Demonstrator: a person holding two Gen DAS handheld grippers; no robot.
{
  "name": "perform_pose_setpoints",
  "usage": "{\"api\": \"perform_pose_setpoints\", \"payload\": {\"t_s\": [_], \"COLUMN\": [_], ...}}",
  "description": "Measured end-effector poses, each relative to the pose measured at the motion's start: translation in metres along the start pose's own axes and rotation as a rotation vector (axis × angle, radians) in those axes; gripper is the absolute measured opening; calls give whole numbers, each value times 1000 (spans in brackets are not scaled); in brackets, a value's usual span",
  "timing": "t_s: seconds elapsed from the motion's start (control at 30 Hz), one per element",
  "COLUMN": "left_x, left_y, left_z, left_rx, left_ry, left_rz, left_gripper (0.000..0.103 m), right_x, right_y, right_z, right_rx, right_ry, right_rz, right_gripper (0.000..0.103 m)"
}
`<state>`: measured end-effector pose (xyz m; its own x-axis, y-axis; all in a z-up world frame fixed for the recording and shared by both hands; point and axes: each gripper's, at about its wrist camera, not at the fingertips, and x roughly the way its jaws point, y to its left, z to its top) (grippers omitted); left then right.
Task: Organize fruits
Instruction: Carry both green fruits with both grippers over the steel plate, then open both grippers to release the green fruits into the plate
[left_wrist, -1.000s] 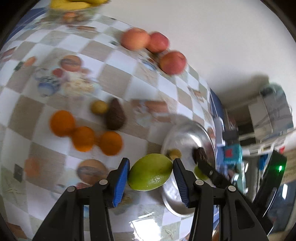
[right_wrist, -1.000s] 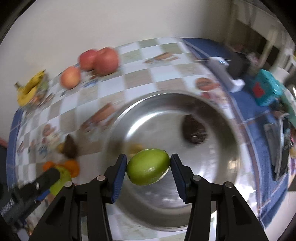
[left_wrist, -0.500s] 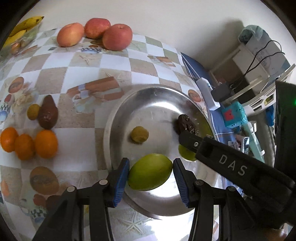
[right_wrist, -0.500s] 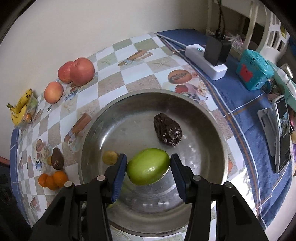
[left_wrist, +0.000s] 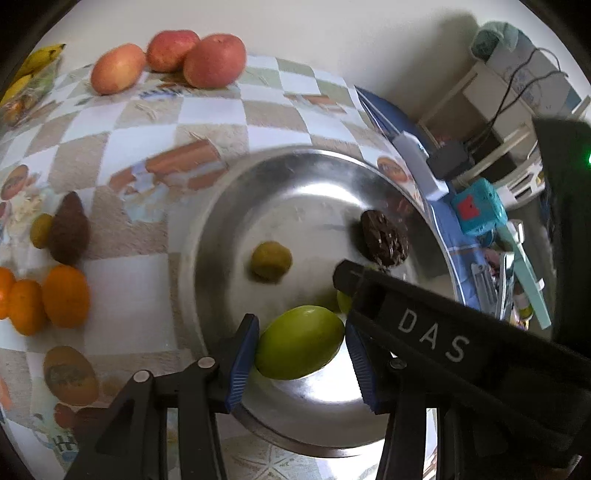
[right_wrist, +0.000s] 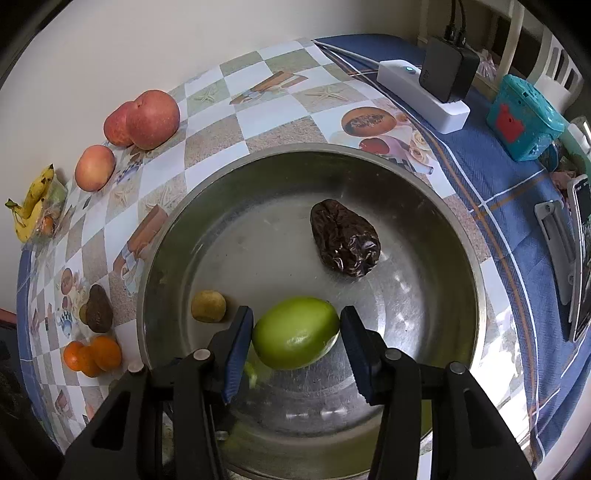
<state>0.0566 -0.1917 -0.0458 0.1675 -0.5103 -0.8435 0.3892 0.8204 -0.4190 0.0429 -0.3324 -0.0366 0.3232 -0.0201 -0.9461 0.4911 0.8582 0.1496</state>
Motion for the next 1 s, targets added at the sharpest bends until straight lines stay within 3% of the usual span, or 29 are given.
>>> {"api": "perform_pose_setpoints", "payload": {"t_s": [0.67, 1.0], "left_x": [-1, -25], "left_y": [-1, -3], "left_z": [1, 5], "left_rx": [19, -14], "left_ry": [-11, -51], "left_rz": [-4, -58], "left_gripper": [54, 67], "right_x": [9, -11], "right_y": [2, -2], "right_z": [-2, 4], "right_rx": [-15, 1], "right_ry": [47, -13], "right_rz": [12, 5], "right_gripper": [54, 59]}}
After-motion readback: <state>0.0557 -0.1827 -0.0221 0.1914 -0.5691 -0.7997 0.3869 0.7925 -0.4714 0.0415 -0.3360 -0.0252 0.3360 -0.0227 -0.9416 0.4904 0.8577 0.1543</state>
